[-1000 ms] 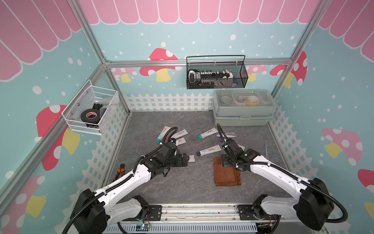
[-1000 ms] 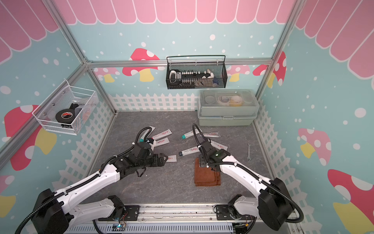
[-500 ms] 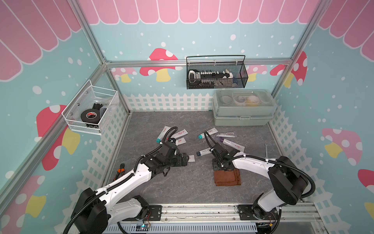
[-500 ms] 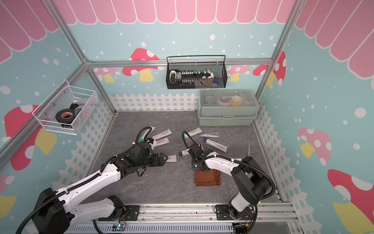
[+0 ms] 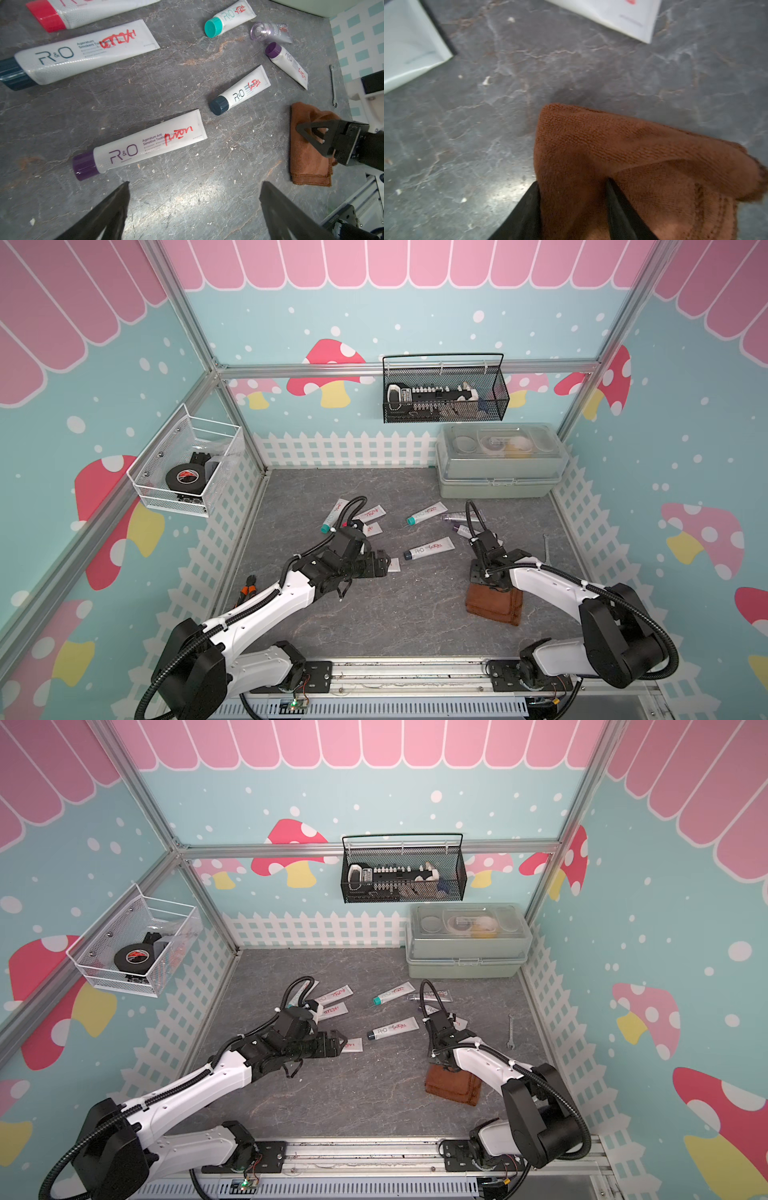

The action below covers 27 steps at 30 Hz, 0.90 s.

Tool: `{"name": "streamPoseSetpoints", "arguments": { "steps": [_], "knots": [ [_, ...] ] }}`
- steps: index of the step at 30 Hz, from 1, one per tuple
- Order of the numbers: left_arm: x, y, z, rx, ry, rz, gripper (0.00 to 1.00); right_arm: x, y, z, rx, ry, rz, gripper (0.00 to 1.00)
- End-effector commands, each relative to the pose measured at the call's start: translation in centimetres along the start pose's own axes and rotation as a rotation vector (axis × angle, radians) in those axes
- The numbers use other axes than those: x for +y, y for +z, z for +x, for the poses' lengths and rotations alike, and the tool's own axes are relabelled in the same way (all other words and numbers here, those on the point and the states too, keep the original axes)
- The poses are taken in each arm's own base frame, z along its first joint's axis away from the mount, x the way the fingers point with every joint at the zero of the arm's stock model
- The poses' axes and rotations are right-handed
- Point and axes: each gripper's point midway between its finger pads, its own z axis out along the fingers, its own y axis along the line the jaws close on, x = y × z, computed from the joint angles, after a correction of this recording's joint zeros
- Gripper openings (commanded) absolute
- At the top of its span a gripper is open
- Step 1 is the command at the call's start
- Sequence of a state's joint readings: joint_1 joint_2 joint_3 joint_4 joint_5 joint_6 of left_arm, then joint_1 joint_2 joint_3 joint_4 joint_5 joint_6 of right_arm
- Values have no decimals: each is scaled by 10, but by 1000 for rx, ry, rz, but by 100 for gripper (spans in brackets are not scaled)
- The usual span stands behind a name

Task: Wipe the surface of the toothpaste tube
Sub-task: Move the cleaning item to the center of the board.

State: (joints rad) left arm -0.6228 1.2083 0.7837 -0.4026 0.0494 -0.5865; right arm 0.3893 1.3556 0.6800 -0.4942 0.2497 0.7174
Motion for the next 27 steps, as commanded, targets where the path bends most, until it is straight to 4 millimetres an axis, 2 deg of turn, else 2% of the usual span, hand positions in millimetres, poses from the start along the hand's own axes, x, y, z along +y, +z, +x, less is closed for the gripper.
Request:
{"name": "streamPoseSetpoints", "arguments": {
  "steps": [1, 8, 11, 14, 18, 22, 27],
  "knots": [
    [-16, 0, -21, -40, 2, 47, 96, -30, -4, 2, 12, 22, 65, 53],
    [-27, 18, -26, -7, 6, 67, 96, -44, -5, -24, 5, 95, 51, 60],
    [-31, 23, -29, -3, 22, 62, 96, -36, -9, -32, -1, 94, -10, 63],
    [-35, 30, -34, 4, 33, 62, 96, -31, -19, -32, -13, 83, -55, 67],
    [-43, 41, -41, 14, 48, 62, 96, -14, -31, -16, 13, 80, -171, 67],
    [-51, 50, -50, 21, 50, 73, 95, 10, -36, 15, 56, 99, -276, 65],
    [-55, 57, -54, 29, 46, 76, 95, 30, -43, 42, 95, 78, -304, 63]
  ]
}}
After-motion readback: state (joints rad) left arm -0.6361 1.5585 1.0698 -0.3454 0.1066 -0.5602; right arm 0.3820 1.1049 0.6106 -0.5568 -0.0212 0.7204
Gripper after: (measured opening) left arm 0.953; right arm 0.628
